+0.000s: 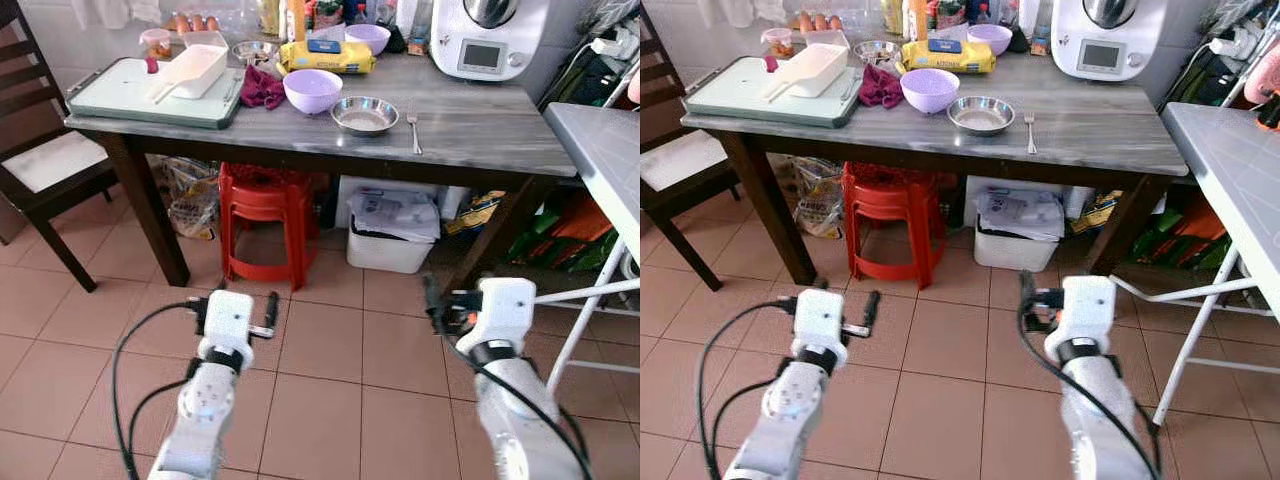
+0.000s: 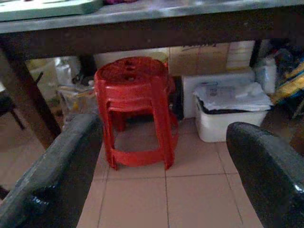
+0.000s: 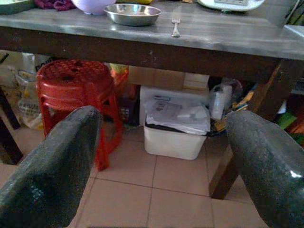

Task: Setting the table

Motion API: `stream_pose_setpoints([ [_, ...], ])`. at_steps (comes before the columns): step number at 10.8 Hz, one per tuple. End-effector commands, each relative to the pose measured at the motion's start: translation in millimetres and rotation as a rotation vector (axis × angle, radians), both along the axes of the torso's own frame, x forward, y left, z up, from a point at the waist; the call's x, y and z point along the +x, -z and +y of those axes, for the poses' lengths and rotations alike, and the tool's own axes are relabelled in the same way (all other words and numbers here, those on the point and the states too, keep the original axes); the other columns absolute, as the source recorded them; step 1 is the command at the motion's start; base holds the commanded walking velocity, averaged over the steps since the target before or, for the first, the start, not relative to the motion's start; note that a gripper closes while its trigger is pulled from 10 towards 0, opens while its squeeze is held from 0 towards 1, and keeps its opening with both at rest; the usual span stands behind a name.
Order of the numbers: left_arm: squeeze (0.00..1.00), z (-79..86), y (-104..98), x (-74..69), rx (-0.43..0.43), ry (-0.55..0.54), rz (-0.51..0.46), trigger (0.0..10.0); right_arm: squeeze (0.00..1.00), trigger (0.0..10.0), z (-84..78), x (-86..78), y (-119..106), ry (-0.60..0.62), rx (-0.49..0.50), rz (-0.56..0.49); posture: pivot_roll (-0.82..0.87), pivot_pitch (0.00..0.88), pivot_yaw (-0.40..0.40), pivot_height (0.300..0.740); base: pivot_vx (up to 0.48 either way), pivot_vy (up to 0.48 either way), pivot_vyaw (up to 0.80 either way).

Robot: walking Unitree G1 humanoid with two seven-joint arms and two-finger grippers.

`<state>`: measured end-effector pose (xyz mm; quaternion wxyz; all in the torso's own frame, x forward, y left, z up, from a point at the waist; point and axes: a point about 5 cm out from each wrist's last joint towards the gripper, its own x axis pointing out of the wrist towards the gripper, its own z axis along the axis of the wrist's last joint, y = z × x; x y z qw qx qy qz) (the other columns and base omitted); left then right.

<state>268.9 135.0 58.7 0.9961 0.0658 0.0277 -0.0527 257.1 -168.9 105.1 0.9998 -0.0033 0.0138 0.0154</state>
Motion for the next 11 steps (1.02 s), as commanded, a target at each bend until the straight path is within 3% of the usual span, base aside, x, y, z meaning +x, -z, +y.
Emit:
stream_pose_setpoints([
  [1,0.0,0.7,-5,2.2,-0.013,0.009,-0.012,10.0,0.0,10.0,-0.6,0.6,0,-0.012,-0.01,-0.004,-0.08,0.026,-0.033,0.74,0.0,0.0,0.0],
  [5,0.0,-8.9,-2,-2.5,-0.02,0.04,0.005,10.0,0.0,10.0,-12.5,-0.1,3,0.037,-0.014,0.001,-0.08,0.038,-0.007,0.74,0.0,0.0,0.0],
  [7,0.0,-10.3,-12,8.4,0.003,0.061,-0.049,10.0,0.0,10.0,-5.3,9.0,-13,0.017,-0.056,-0.07,-0.11,0.045,0.0,0.74,0.0,0.0,0.0],
  [11,0.0,-14.4,-23,22.6,0.01,0.075,-0.084,10.0,0.0,10.0,-5.1,9.8,-14,0.065,-0.04,-0.093,-0.12,0.037,0.041,0.74,0.0,0.0,0.0],
])
